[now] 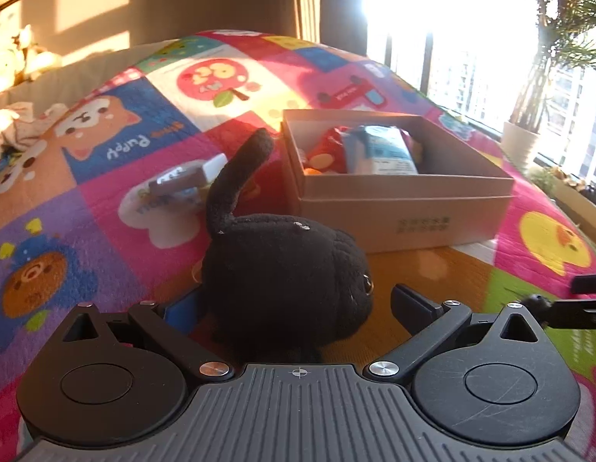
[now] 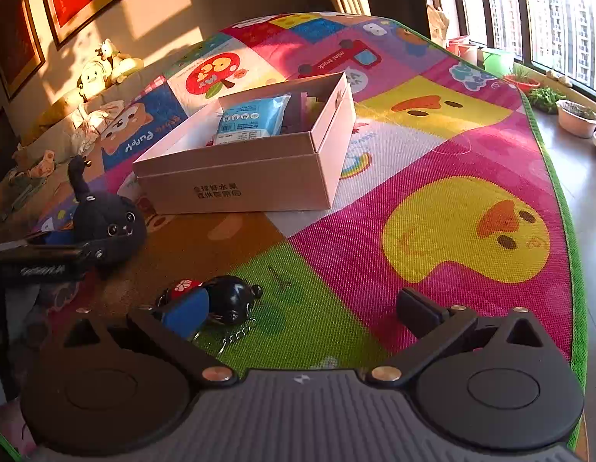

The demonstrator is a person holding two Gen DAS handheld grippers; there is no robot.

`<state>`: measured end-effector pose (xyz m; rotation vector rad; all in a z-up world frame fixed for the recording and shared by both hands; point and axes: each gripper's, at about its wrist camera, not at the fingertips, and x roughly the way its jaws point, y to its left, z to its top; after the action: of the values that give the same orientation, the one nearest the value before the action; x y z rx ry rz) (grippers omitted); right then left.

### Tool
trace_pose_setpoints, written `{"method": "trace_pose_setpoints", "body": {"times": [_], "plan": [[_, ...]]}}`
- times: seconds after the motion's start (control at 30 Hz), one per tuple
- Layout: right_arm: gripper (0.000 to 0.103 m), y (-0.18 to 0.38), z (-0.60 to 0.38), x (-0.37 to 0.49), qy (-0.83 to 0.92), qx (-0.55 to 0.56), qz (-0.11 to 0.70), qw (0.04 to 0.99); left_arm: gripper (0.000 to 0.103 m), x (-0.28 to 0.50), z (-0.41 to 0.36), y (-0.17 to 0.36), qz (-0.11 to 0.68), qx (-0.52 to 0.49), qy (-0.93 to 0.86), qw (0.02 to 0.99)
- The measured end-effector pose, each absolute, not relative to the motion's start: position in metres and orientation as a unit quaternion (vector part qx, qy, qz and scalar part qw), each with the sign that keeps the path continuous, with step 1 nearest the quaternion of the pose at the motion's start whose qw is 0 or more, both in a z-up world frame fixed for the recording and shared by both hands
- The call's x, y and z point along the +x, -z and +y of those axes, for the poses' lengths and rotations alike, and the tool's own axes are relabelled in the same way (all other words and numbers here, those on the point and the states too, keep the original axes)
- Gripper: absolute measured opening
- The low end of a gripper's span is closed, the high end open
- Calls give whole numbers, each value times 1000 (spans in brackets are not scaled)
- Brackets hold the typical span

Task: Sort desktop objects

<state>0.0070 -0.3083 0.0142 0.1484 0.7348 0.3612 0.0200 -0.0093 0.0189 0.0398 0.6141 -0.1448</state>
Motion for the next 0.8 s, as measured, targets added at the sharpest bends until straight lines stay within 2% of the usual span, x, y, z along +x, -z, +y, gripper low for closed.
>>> {"method": "trace_pose_setpoints", "body": {"times": [0.07, 0.17, 0.2, 0.4, 0.7, 0.77, 0.8], "plan": [[103, -14, -312, 7, -174, 88, 356, 914, 103, 24, -9, -17, 302, 25, 67, 951], [103, -14, -314, 7, -167, 107, 355, 914, 90, 25, -9, -16, 304, 27, 58, 950], [103, -14, -312, 8, -167, 98, 357, 914, 90, 23, -7, -16, 304, 25, 60, 951], [103, -25, -297, 3, -197, 71, 357, 910, 89, -9, 0, -19, 308, 19, 72, 949], [103, -24, -231, -20, -221, -78, 319, 919, 94, -49, 8, -20, 310, 15, 81, 947], [95, -22, -226, -15, -209, -81, 328, 918, 96, -51, 7, -22, 302, 19, 81, 950], [82, -21, -227, -11, -207, -80, 335, 916, 96, -50, 7, -23, 299, 22, 79, 951]]}}
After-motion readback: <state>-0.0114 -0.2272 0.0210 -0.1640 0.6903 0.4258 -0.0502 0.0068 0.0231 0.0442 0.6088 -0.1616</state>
